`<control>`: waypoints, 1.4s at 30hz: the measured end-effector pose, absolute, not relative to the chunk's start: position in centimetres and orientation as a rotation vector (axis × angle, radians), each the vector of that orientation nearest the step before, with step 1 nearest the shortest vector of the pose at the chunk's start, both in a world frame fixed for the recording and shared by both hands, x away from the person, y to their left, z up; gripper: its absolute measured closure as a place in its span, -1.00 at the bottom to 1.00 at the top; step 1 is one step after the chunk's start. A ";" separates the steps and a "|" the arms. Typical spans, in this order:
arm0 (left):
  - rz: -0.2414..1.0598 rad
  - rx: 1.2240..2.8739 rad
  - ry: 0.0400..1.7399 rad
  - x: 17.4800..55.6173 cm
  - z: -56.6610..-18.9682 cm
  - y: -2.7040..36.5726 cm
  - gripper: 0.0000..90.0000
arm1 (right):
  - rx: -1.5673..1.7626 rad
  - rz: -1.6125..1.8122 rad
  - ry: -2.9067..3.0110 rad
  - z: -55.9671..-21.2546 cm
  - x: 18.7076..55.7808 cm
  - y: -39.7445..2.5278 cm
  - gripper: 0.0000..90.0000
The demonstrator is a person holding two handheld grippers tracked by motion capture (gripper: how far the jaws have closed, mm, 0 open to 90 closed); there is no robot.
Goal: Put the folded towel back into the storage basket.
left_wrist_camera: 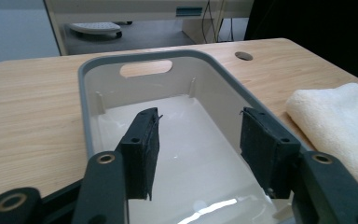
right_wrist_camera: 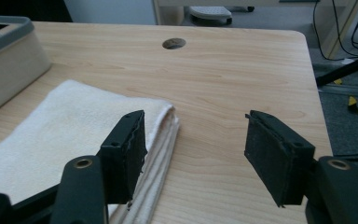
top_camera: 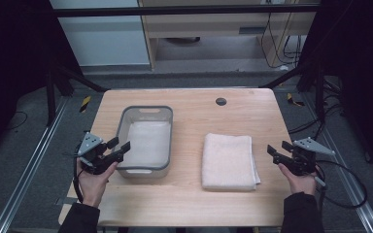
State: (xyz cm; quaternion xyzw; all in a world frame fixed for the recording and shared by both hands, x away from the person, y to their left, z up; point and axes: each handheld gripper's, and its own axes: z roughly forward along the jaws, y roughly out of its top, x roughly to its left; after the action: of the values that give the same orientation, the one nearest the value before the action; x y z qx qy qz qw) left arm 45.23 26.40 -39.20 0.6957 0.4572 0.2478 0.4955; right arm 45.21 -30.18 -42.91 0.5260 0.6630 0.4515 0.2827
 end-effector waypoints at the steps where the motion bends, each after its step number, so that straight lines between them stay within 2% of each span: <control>1: 0.600 1.686 1.108 45.2 -39.2 26.4 0.07 | 1.409 1.209 1.775 -42.9 45.2 -30.2 -0.15; 14: 0.559 1.694 1.022 44.8 -38.1 22.5 0.11 | 1.363 1.236 1.859 -41.4 45.2 -28.8 -0.18; 26: 0.513 1.753 0.932 45.7 -38.1 16.4 0.10 | 1.349 1.232 1.874 -40.6 46.3 -28.3 -0.23; 42: 0.462 1.796 0.861 45.7 -39.0 10.3 0.07 | 1.331 1.249 1.884 -39.7 47.9 -27.4 -0.30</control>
State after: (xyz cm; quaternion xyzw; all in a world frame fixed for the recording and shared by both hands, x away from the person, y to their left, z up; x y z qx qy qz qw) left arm 45.68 10.28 -38.97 0.7495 0.3594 0.1929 0.5215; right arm 47.87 -27.41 -39.71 0.4903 0.6943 0.4603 0.2563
